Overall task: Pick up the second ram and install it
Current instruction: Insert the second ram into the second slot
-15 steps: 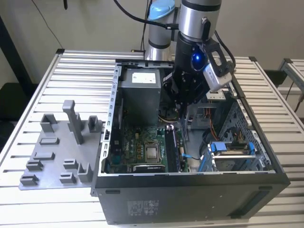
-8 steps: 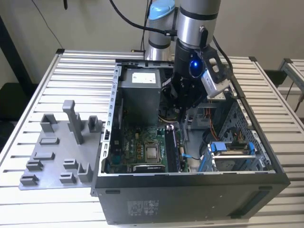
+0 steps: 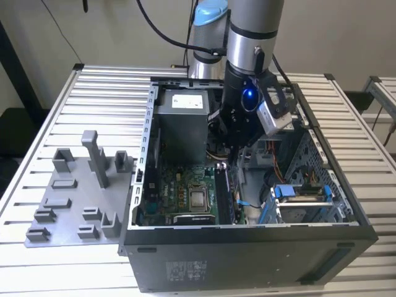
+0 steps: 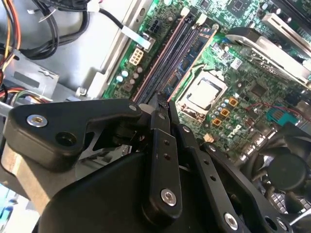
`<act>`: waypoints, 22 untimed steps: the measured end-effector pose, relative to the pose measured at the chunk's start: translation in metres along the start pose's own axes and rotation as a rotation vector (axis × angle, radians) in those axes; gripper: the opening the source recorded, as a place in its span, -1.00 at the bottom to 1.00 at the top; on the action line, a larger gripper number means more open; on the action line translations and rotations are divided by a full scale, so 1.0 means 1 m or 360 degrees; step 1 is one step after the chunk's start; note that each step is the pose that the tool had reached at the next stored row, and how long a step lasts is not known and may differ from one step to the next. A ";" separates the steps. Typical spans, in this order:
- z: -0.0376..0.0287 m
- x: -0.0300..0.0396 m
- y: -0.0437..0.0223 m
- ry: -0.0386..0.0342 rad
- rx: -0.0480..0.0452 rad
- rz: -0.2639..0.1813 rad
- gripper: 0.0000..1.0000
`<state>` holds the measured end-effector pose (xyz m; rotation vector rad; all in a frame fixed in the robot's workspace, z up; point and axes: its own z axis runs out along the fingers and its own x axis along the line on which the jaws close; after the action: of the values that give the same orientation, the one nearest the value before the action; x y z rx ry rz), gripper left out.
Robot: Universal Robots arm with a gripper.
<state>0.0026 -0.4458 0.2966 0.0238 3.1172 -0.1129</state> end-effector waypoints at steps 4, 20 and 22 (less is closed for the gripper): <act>0.0070 0.0109 -0.0002 0.0000 0.0000 0.0000 -0.72; 0.0362 0.0158 -0.0028 -0.0002 0.0000 -0.0019 -0.72; 0.0399 0.0159 -0.0025 -0.0002 0.0000 -0.0019 -0.72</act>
<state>-0.0124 -0.4510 0.2566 0.0048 3.1167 -0.1127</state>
